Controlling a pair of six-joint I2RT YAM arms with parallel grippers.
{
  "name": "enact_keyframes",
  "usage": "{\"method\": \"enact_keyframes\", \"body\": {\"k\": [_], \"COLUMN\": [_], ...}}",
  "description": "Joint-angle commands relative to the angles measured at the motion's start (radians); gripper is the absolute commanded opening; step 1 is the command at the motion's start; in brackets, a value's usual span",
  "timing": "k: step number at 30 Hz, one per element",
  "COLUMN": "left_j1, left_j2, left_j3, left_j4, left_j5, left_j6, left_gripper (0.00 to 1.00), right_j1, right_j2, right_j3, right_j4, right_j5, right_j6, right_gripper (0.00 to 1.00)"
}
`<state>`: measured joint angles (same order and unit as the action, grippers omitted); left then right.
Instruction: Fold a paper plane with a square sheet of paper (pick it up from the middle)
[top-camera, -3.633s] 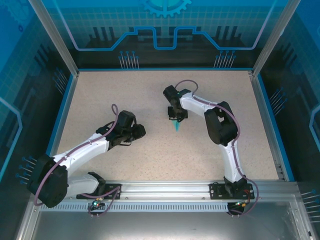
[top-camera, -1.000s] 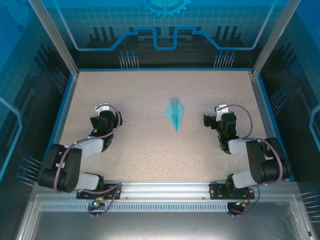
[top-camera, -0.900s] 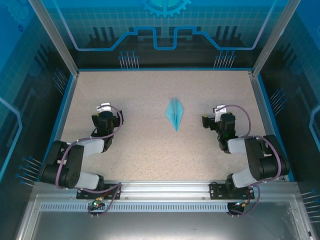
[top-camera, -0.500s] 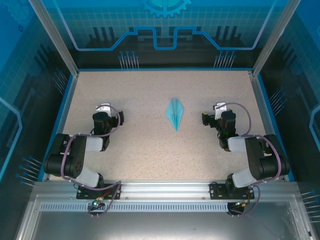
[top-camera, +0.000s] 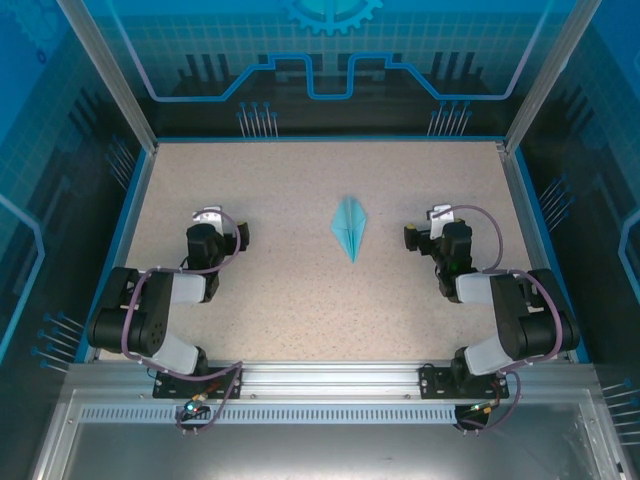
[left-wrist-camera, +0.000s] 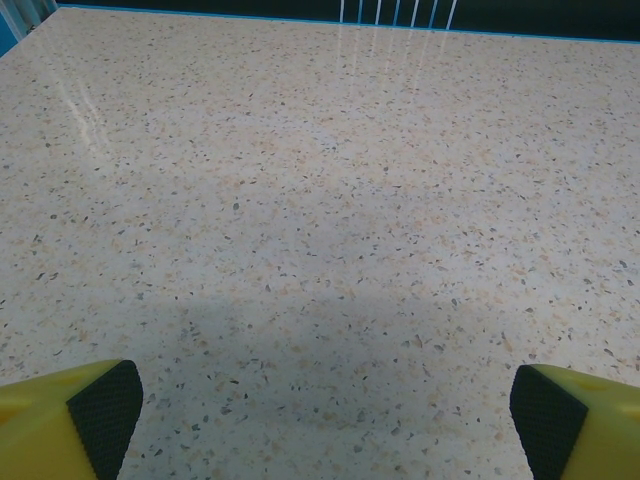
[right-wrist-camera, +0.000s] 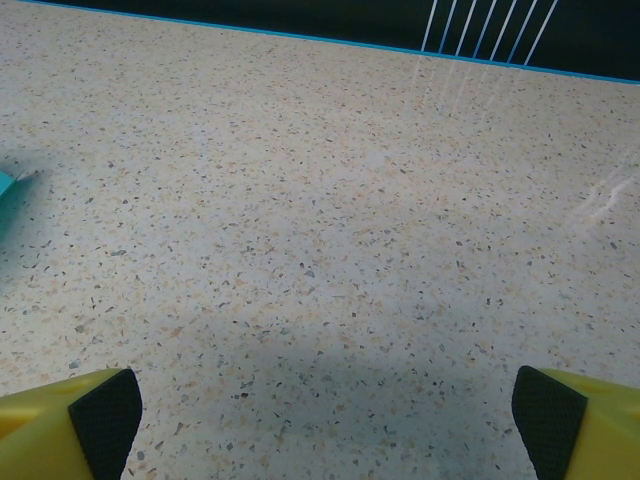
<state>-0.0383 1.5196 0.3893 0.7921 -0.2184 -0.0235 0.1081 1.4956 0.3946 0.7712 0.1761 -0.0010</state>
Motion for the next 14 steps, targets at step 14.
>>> {"method": "enact_keyframes", "body": {"k": [14], "left_j1": [0.008], "left_j2": [0.000], "left_j3": [0.011], "left_j4": [0.028], "left_j5": [0.020], "left_j6": [0.000], "left_gripper": [0.99], "right_j1": [-0.021], "right_j2": [0.006], "right_j3": [0.021], "right_j4": [0.011], "right_j5": [0.003], "right_j6": [0.006], "right_gripper": [0.99]}}
